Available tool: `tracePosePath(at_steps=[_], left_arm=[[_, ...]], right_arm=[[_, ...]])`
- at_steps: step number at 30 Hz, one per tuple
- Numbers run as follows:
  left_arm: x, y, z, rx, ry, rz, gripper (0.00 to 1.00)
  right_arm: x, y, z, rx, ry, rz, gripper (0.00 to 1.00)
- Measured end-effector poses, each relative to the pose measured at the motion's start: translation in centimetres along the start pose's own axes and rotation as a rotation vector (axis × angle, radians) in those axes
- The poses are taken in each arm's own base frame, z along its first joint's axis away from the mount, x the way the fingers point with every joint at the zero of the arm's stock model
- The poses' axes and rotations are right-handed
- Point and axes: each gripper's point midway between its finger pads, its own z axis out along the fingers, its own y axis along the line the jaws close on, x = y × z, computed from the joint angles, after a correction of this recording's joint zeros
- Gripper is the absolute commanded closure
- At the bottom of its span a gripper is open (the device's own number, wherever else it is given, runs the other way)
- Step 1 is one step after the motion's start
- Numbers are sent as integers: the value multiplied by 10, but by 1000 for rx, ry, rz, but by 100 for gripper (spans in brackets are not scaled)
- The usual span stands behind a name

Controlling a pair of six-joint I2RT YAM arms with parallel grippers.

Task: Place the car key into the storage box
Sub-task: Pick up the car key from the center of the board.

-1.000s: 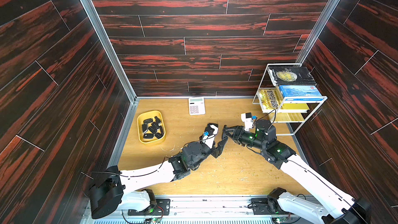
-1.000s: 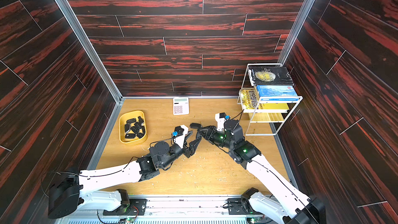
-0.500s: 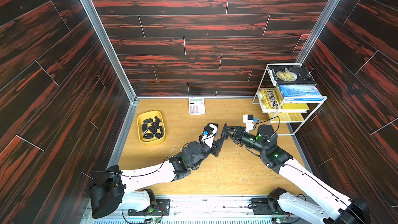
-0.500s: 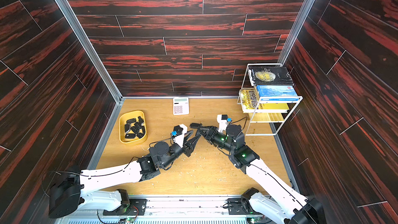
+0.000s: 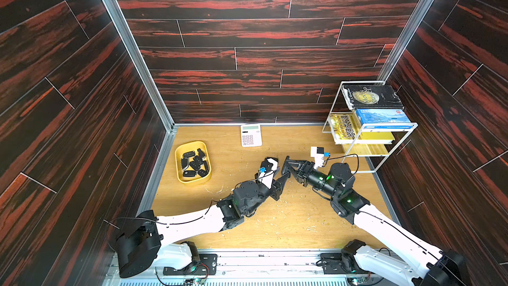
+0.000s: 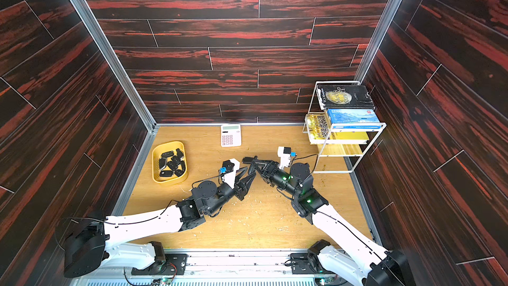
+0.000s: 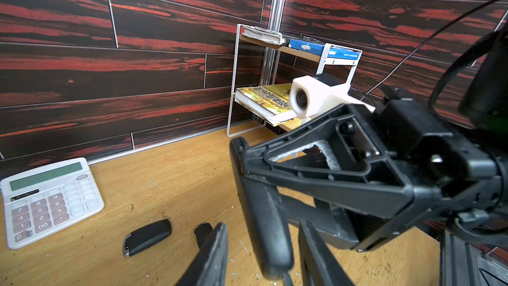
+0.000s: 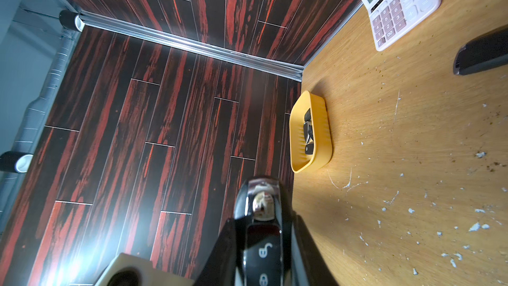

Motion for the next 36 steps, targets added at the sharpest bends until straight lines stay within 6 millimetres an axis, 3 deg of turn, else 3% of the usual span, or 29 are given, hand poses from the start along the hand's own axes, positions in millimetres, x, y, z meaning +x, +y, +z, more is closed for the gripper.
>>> tracePosePath(at_steps=[6,18,24,27,29,30,31,32,34,36], left_arm=[[-1,0,0,1,-4,2,72],[3,2,4,-10,-2,-19,72],[3,7,6,-31,-5,-27,91],[1,7,6,-30,-8,-27,91],[0,7,7,-32,-4,-26,91],[0,7,7,-33,-1,-25,91],[1,8,7,-35,3,-24,91],[2,8,7,-37,8,-23,92],[6,3,7,-10,28,-20,94],[11,-3,6,12,47,-16,95]], right_arm=[[2,-5,2,-9,5,21,90],[-1,-8,6,-15,-7,29,91],[-4,-9,8,-22,-17,28,90],[-5,-7,8,-29,-20,25,89],[-6,-7,8,-31,-22,24,82],[-6,-7,9,-31,-22,24,73],[-6,-8,9,-31,-22,23,54],[-6,-9,10,-28,-21,25,42],[0,-10,14,-27,11,22,23],[4,-9,19,-29,36,17,14]])
